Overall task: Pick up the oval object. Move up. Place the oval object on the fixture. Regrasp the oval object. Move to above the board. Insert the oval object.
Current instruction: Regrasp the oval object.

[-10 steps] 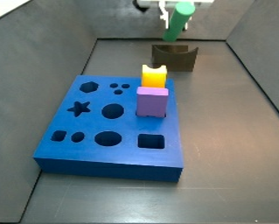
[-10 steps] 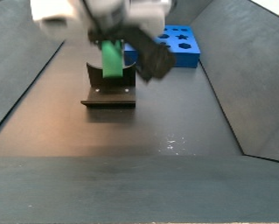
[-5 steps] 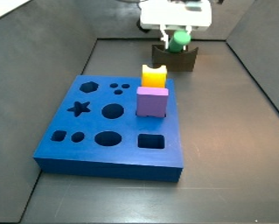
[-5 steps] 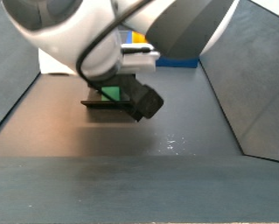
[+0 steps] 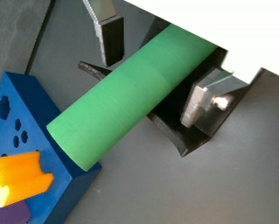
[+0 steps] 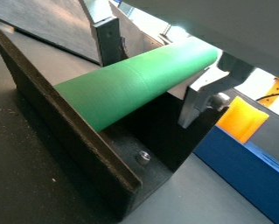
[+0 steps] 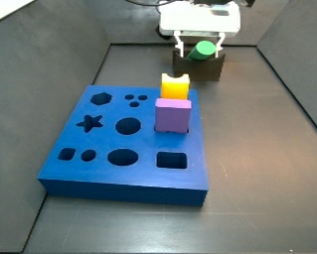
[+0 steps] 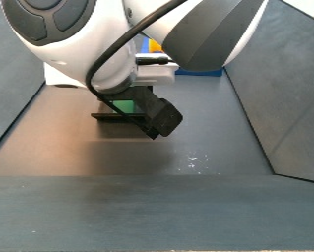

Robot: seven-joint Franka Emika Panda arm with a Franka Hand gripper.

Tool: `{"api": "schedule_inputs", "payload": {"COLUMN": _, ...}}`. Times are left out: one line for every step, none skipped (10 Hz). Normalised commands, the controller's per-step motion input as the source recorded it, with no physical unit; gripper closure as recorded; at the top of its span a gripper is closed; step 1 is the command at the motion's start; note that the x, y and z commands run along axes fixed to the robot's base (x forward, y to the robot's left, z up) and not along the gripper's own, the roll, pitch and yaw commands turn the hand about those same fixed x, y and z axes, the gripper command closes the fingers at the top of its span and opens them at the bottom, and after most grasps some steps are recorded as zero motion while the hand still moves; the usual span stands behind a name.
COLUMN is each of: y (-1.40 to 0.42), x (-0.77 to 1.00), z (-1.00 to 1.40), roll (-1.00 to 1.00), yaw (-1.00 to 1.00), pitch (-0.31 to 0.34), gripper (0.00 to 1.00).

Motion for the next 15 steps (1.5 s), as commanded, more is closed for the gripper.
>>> {"api": "schedule_inputs", "payload": {"y": 0.0, "x": 0.0, "z": 1.0, "roll": 0.03, "yaw": -0.01, "pitch": 0.044, "gripper": 0.0}}
{"api": "schedule_inputs", "payload": {"y": 0.0, "x": -0.01, "z": 1.0, "roll": 0.04, "yaw": 0.0, "pitch": 0.05, "gripper": 0.0}}
{"api": "schedule_inputs", "payload": {"y": 0.0, "x": -0.03, "z": 1.0, "roll": 0.05, "yaw": 0.0, "pitch": 0.056, "gripper": 0.0}}
{"api": "schedule_inputs", "payload": {"y": 0.0, "x": -0.03, "z": 1.0, "roll": 0.06, "yaw": 0.0, "pitch": 0.063, "gripper": 0.0}}
{"api": "schedule_inputs", "payload": {"y": 0.0, "x": -0.04, "z": 1.0, "roll": 0.07, "yaw": -0.01, "pitch": 0.069, "gripper": 0.0}}
{"api": "schedule_inputs", "payload": {"y": 0.0, "x": -0.04, "z": 0.9, "roll": 0.07, "yaw": -0.02, "pitch": 0.076, "gripper": 0.0}}
{"api": "schedule_inputs", "payload": {"y": 0.0, "x": -0.03, "z": 0.73, "roll": 0.06, "yaw": -0.02, "pitch": 0.077, "gripper": 0.0}}
{"api": "schedule_inputs", "payload": {"y": 0.01, "x": -0.03, "z": 0.49, "roll": 0.05, "yaw": -0.03, "pitch": 0.068, "gripper": 0.0}}
{"api": "schedule_inputs", "payload": {"y": 0.01, "x": -0.03, "z": 0.3, "roll": 0.05, "yaw": -0.04, "pitch": 0.06, "gripper": 0.0}}
{"api": "schedule_inputs", "payload": {"y": 0.0, "x": -1.0, "z": 0.0, "roll": -0.01, "yaw": -0.06, "pitch": -0.013, "gripper": 0.0}}
{"api": "schedule_inputs", "payload": {"y": 0.0, "x": -1.0, "z": -0.02, "roll": -0.03, "yaw": -0.06, "pitch": -0.046, "gripper": 0.0}}
{"api": "schedule_inputs", "payload": {"y": 0.0, "x": -1.0, "z": 0.01, "roll": -0.01, "yaw": -0.06, "pitch": -0.081, "gripper": 0.0}}
{"api": "schedule_inputs", "payload": {"y": 0.0, "x": -1.0, "z": 0.01, "roll": 0.01, "yaw": -0.05, "pitch": -0.09, "gripper": 0.0}}
{"api": "schedule_inputs", "payload": {"y": 0.0, "x": -1.0, "z": 0.01, "roll": 0.03, "yaw": -0.03, "pitch": -0.1, "gripper": 0.0}}
{"api": "schedule_inputs", "payload": {"y": -0.01, "x": -1.0, "z": 0.01, "roll": 0.06, "yaw": 0.0, "pitch": -0.112, "gripper": 0.0}}
